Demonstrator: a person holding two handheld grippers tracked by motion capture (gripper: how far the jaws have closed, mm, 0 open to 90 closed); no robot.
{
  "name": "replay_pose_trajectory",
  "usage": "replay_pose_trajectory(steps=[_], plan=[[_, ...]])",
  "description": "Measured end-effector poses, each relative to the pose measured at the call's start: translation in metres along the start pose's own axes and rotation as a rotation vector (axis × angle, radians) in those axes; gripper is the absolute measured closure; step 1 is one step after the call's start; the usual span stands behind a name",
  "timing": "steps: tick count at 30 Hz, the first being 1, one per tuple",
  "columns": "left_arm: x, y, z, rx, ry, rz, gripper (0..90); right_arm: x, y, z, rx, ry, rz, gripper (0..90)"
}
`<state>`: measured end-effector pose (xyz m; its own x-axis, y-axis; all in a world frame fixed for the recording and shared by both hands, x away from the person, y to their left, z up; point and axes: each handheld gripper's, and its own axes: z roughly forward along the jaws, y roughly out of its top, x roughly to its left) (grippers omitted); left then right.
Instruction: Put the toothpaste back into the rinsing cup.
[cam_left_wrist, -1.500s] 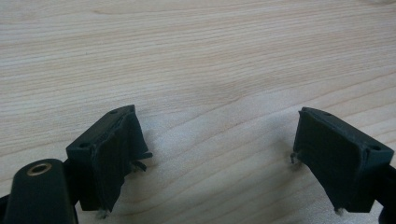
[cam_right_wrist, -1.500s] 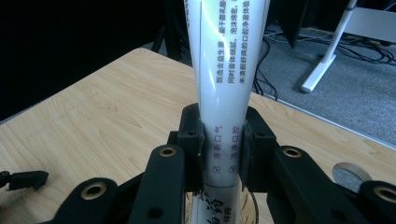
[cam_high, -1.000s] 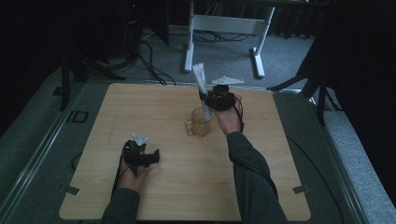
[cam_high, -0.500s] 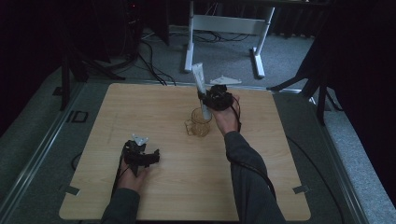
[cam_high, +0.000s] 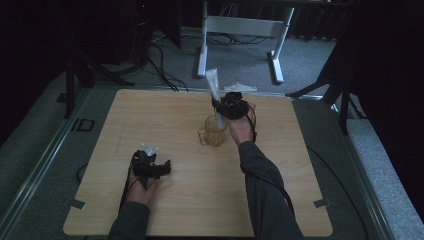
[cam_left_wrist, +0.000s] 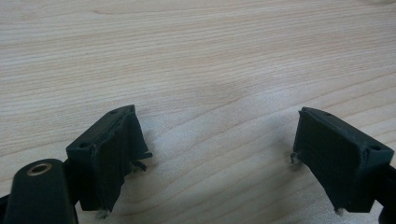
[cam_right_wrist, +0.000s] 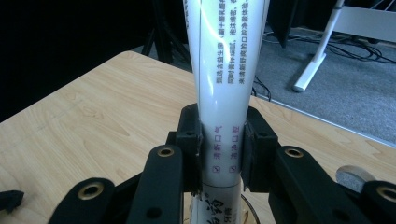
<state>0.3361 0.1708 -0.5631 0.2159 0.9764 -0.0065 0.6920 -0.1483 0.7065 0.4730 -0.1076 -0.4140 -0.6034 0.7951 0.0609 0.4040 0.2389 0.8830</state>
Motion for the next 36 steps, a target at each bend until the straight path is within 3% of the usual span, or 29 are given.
replay_pose_trajectory(steps=[4, 11, 36], plan=[[0.000, 0.000, 0.000, -0.001, 0.000, -0.001, 14.0, -0.002, -0.003, 0.002, 0.001, 0.004, 0.026, 72.3], [0.000, 0.000, 0.000, -0.001, 0.000, 0.000, 14.0, -0.005, -0.009, 0.003, 0.011, 0.009, 0.030, 71.8], [-0.001, 0.000, 0.000, -0.003, 0.001, -0.004, 14.0, -0.003, -0.016, 0.008, 0.034, -0.002, 0.004, 71.5]])
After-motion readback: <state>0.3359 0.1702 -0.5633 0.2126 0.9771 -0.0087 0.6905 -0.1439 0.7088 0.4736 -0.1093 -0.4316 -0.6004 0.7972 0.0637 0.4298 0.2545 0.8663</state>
